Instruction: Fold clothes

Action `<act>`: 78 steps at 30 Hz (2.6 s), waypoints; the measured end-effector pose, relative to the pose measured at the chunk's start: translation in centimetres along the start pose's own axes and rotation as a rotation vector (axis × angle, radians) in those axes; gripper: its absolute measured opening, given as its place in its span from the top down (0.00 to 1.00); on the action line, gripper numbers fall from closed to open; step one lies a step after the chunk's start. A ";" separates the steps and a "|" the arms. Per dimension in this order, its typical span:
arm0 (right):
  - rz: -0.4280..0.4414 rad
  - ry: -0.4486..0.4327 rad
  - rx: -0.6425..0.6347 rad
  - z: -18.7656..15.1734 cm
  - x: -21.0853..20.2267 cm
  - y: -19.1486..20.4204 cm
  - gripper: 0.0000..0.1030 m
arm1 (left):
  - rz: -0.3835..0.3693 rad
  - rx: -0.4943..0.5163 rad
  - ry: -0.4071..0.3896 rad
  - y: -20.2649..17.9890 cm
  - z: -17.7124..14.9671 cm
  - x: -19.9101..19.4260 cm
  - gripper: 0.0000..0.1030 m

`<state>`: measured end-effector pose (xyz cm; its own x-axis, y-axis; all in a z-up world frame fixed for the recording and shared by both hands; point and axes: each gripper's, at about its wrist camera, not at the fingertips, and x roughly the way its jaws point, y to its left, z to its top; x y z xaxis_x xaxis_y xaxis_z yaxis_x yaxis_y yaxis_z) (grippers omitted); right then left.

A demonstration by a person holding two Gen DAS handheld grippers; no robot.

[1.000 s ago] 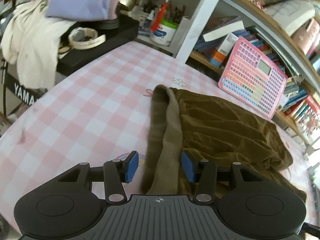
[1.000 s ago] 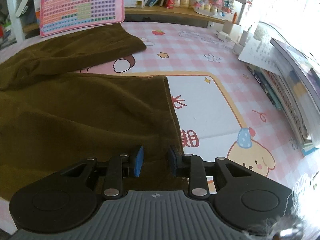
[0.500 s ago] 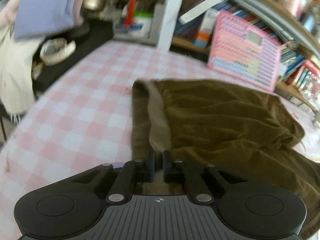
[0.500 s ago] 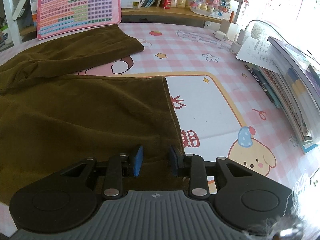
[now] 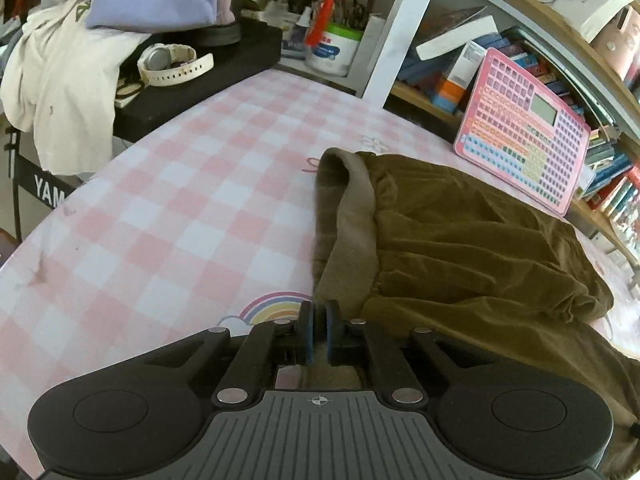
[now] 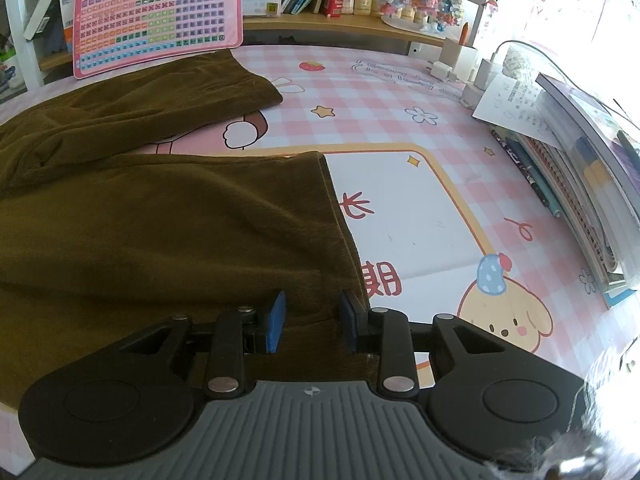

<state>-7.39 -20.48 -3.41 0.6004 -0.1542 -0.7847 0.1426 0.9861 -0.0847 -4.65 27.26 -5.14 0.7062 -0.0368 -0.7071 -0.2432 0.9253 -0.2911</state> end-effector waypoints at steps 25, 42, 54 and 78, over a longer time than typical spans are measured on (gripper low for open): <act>0.037 -0.027 -0.010 1.7 1.6 0.5 0.70 | 0.002 -0.074 -0.091 2.7 1.2 -3.0 1.00; 0.032 -0.021 -0.016 1.5 1.6 -0.6 0.72 | -0.103 0.127 0.069 -5.0 -0.6 1.9 0.96; 0.039 -0.011 0.128 2.7 2.0 -4.2 0.64 | -0.075 0.139 0.078 -5.5 0.2 1.5 0.95; 0.087 0.030 0.205 -1.2 -1.6 -5.7 0.93 | -0.163 0.185 0.144 -5.4 -1.8 -0.1 0.95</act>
<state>-10.12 -25.82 -2.45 0.5943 -0.0647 -0.8016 0.2507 0.9620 0.1082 -4.65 21.61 -4.68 0.6209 -0.2321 -0.7487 0.0006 0.9553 -0.2957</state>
